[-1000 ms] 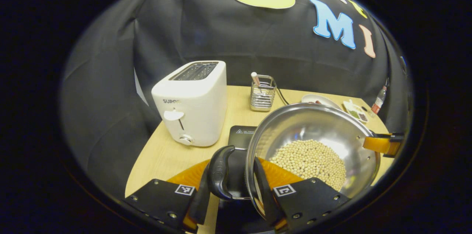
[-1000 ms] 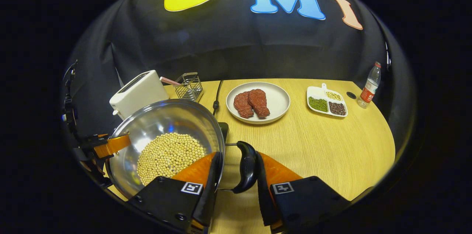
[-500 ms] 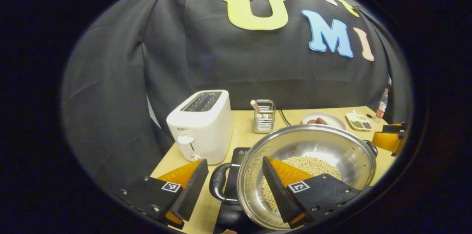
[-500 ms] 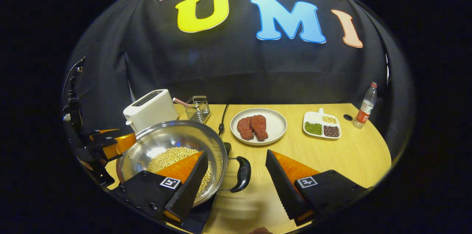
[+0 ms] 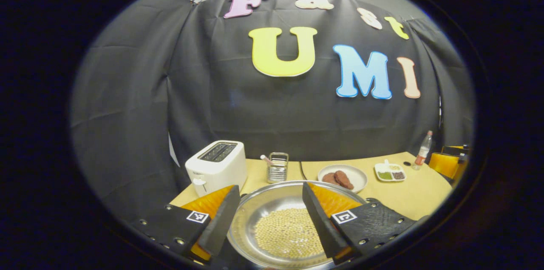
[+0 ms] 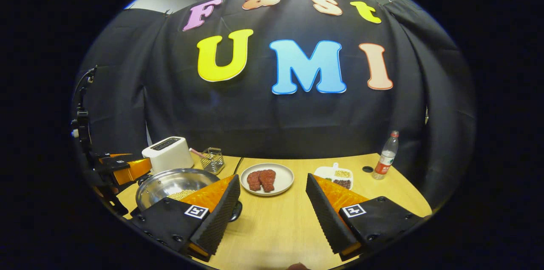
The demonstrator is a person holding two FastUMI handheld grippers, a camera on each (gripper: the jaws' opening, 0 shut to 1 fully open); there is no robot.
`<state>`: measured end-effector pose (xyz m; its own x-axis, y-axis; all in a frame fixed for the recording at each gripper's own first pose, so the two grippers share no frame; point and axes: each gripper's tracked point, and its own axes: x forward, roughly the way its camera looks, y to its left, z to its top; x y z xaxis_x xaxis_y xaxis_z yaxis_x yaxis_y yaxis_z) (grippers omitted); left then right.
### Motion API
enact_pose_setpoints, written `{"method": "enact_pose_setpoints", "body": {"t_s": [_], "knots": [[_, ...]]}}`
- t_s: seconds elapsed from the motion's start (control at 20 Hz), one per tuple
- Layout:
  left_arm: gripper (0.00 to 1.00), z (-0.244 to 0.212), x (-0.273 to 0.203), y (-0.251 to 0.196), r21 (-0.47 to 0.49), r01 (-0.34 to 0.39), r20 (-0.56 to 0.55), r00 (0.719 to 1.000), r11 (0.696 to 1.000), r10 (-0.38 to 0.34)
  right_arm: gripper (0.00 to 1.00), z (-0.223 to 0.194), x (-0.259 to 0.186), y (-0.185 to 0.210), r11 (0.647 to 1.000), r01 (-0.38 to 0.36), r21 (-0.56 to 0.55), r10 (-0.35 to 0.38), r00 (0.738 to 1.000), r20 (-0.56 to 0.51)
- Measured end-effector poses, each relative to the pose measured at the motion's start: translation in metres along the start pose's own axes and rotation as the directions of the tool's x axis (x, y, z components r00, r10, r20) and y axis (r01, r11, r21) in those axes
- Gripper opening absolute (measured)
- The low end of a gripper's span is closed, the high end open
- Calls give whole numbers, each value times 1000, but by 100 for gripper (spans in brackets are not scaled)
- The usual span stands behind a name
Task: First push the handle of the pot to place it horizontally, then grasp the pot with both hands and set it on the induction cooktop.
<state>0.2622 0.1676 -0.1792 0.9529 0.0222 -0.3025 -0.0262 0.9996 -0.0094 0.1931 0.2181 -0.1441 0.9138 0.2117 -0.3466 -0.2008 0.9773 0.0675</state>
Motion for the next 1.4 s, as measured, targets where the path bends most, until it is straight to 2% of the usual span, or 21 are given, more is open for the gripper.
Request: {"method": "enact_pose_setpoints", "body": {"t_s": [0.05,0.1,0.25,0.35,0.6,0.8,0.9,1.15,1.4], "knots": [[89,4,-7,-10,-2,1,7,1000,1000,-1,98,4,-7,-10,1000,6,3,-6,1000,15],[87,10,-14,-20,-8,0,21,1000,1000,0,98,8,-16,-20,1000,8,1,-8,1000,25],[89,29,-41,-52,-22,16,62,998,1000,-14,98,20,-50,-50,1000,30,-6,-30,997,73],[87,45,-63,-74,-11,23,93,995,1000,-22,98,29,-69,-68,999,38,-8,-37,993,108],[92,68,-114,-115,-16,32,148,989,999,-29,98,38,-110,-107,999,52,-6,-50,987,152],[86,90,-161,-145,9,27,184,983,1000,-28,98,42,-143,-133,998,55,6,-56,981,184],[87,93,-182,-156,11,24,199,980,1000,-26,98,44,-160,-146,998,69,-5,-67,978,200],[87,103,-229,-169,42,9,239,971,999,-18,98,47,-194,-157,998,61,-27,-53,971,233],[86,117,-263,-171,42,26,274,961,999,-36,98,56,-222,-159,997,76,-23,-67,962,265]]}}
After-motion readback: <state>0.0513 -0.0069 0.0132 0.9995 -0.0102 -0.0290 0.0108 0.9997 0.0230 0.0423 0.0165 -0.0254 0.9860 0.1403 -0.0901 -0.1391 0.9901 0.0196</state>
